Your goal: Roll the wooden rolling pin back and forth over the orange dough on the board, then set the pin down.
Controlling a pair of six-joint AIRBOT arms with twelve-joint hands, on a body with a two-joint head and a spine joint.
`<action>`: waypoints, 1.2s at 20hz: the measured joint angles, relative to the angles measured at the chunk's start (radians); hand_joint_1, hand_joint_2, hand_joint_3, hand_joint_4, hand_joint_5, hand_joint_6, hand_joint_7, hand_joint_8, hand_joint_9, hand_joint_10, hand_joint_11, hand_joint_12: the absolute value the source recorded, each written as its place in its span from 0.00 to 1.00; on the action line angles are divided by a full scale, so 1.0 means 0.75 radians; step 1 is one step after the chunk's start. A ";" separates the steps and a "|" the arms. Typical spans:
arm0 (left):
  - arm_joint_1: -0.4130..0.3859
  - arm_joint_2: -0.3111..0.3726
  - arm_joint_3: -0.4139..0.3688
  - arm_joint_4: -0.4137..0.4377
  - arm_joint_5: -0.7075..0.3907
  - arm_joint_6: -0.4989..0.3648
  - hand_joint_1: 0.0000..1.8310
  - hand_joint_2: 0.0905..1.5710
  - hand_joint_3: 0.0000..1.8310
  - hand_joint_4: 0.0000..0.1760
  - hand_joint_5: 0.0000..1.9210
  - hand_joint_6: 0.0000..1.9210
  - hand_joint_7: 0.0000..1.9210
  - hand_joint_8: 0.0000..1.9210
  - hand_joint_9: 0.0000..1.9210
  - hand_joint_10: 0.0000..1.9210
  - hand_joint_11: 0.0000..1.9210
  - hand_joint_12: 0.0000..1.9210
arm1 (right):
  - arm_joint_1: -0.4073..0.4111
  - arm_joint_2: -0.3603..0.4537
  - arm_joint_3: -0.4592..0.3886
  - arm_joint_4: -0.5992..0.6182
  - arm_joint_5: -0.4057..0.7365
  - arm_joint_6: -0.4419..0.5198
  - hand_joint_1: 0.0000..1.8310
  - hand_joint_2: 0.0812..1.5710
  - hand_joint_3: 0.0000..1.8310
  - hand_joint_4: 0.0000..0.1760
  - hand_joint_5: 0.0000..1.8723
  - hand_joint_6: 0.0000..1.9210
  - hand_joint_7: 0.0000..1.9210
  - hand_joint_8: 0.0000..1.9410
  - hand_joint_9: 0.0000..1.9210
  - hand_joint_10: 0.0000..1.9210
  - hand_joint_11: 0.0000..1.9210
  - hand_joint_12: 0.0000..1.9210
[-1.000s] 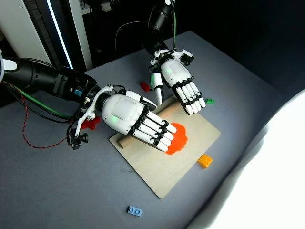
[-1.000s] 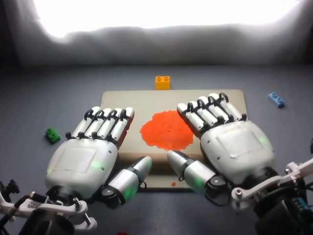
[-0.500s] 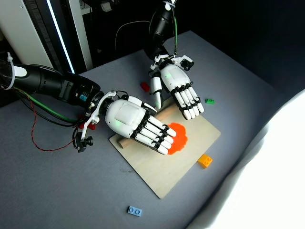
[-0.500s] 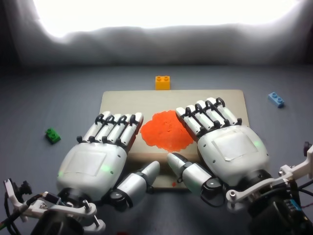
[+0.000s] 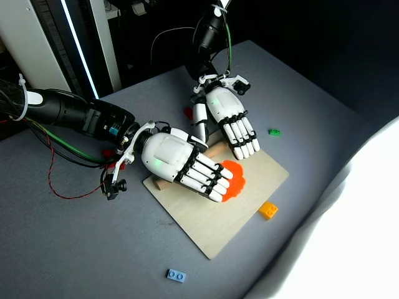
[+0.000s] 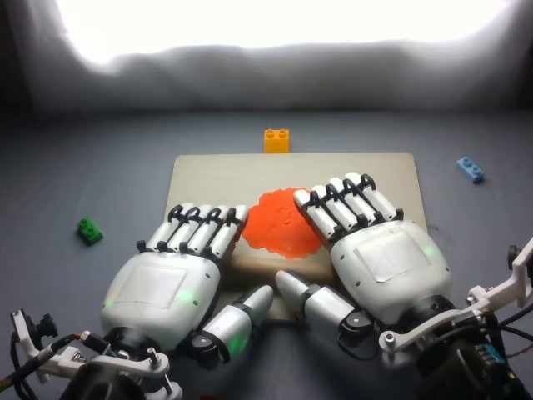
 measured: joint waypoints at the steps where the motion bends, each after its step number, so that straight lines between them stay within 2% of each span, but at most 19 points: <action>1: 0.000 0.001 0.002 -0.011 0.000 0.004 0.00 0.92 0.00 0.00 0.03 0.01 0.07 0.00 0.04 0.00 0.00 0.07 | -0.001 -0.001 0.000 0.000 -0.001 -0.003 0.00 0.83 0.00 0.00 0.08 0.00 0.08 0.00 0.05 0.00 0.00 0.08; 3: -0.001 0.001 0.010 -0.023 -0.001 0.005 0.00 0.93 0.00 0.00 0.01 0.00 0.04 0.00 0.03 0.00 0.00 0.06 | -0.007 -0.002 0.000 -0.002 -0.006 -0.006 0.00 0.83 0.00 0.00 0.07 0.00 0.06 0.00 0.04 0.00 0.00 0.04; 4: 0.000 0.000 0.010 -0.022 0.000 0.005 0.00 0.93 0.00 0.00 0.02 0.00 0.04 0.00 0.03 0.00 0.00 0.06 | -0.009 -0.001 0.000 0.002 -0.009 -0.006 0.00 0.84 0.00 0.00 0.07 0.00 0.06 0.00 0.04 0.00 0.00 0.06; 5: -0.001 0.001 0.010 -0.020 0.001 0.005 0.00 0.93 0.00 0.00 0.01 0.00 0.04 0.00 0.02 0.00 0.00 0.05 | -0.009 -0.001 0.001 0.004 -0.009 -0.007 0.00 0.84 0.00 0.00 0.06 0.00 0.05 0.00 0.03 0.00 0.00 0.01; 8: 0.000 0.001 0.017 -0.023 -0.001 0.005 0.00 0.93 0.00 0.00 0.01 0.00 0.04 0.00 0.02 0.00 0.00 0.03 | -0.009 -0.001 0.005 0.004 -0.008 -0.007 0.00 0.84 0.00 0.00 0.06 0.00 0.06 0.00 0.03 0.00 0.00 0.01; 11: -0.001 0.001 0.018 -0.022 0.001 0.005 0.00 0.93 0.00 0.00 0.00 0.00 0.04 0.00 0.02 0.00 0.00 0.01 | -0.009 -0.001 0.007 0.004 -0.008 -0.007 0.00 0.84 0.00 0.00 0.07 0.01 0.06 0.01 0.04 0.01 0.01 0.01; 12: -0.001 0.001 0.018 -0.023 0.001 0.005 0.00 0.93 0.00 0.00 0.01 0.00 0.04 0.00 0.02 0.00 0.00 0.04 | -0.009 0.000 0.007 0.005 -0.008 -0.007 0.00 0.83 0.00 0.00 0.07 0.00 0.07 0.00 0.05 0.00 0.00 0.08; 14: -0.005 0.001 0.026 -0.032 0.001 0.006 0.00 0.93 0.00 0.00 0.02 0.01 0.05 0.00 0.03 0.00 0.00 0.07 | -0.009 0.001 0.013 0.005 -0.008 -0.007 0.00 0.84 0.00 0.00 0.08 0.00 0.08 0.00 0.06 0.00 0.00 0.11; 24: -0.020 -0.007 0.049 -0.030 0.009 0.008 0.00 0.93 0.00 0.00 0.02 0.00 0.05 0.00 0.04 0.00 0.00 0.06 | -0.009 0.004 0.040 0.007 -0.019 -0.001 0.00 0.85 0.00 0.00 0.09 0.00 0.08 0.00 0.05 0.00 0.00 0.09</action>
